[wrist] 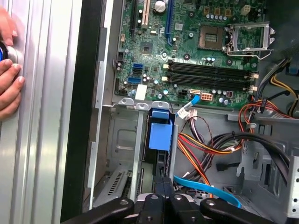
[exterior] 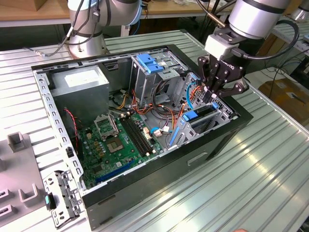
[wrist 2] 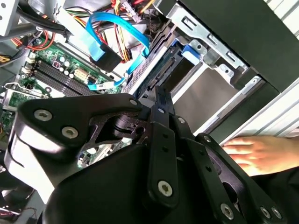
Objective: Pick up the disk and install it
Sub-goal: 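Insert the first disk wire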
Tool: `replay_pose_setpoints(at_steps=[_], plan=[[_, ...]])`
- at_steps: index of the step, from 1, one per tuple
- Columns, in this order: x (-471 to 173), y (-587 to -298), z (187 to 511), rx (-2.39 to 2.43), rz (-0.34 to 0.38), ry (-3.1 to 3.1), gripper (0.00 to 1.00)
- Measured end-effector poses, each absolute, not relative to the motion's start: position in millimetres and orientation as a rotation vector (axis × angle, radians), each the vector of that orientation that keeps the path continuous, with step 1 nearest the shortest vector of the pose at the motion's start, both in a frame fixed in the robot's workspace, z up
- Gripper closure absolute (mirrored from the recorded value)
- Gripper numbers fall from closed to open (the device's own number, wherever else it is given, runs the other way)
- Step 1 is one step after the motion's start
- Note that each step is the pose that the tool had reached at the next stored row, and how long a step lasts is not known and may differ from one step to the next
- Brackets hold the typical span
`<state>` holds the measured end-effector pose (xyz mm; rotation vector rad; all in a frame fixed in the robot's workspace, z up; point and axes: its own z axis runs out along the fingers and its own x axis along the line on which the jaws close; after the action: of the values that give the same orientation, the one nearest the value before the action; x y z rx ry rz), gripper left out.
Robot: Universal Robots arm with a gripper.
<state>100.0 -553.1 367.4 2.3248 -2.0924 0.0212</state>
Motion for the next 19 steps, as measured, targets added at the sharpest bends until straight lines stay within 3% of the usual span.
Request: replay_pose_setpoints(at_steps=[19], plan=[[120,-548,383,2.419,0.016,-1.974,0.89]])
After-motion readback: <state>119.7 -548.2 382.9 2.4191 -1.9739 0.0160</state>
